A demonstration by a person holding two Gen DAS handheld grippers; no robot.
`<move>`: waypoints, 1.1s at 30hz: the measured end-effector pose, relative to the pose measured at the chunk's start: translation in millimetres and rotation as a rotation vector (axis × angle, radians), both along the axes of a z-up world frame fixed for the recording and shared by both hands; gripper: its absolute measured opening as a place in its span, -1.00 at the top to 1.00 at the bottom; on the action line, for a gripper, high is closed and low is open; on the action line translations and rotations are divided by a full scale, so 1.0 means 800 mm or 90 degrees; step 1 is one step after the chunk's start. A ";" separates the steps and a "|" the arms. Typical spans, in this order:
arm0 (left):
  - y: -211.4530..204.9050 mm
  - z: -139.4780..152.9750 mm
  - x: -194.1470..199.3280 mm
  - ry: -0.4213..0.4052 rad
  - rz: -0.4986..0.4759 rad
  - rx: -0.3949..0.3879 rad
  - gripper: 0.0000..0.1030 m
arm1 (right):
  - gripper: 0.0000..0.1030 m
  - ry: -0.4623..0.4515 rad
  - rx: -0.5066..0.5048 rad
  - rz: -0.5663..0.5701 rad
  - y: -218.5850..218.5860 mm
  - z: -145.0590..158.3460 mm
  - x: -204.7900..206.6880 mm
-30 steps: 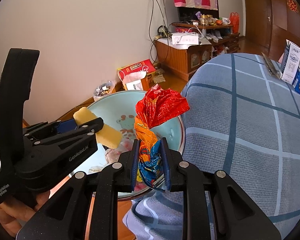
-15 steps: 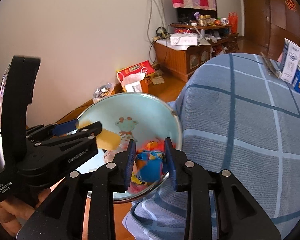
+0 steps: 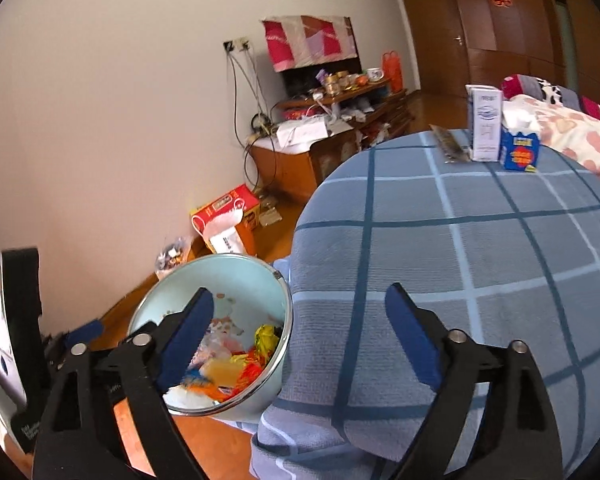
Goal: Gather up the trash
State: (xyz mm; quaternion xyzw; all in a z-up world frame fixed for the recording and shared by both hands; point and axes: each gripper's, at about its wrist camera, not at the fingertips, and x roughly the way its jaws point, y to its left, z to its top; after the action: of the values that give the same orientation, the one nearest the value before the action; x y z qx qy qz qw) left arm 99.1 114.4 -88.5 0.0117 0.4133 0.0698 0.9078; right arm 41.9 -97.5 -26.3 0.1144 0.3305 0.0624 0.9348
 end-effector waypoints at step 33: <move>-0.035 0.156 -0.127 -0.260 -0.019 0.059 -0.88 | -0.83 -0.245 -0.058 -0.096 -0.023 0.131 -0.123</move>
State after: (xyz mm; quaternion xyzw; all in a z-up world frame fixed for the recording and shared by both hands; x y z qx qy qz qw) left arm -2.5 86.8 36.7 0.0455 0.2168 0.0761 0.9722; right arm -56.8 -116.2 78.9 0.0822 0.1387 -0.0017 0.9869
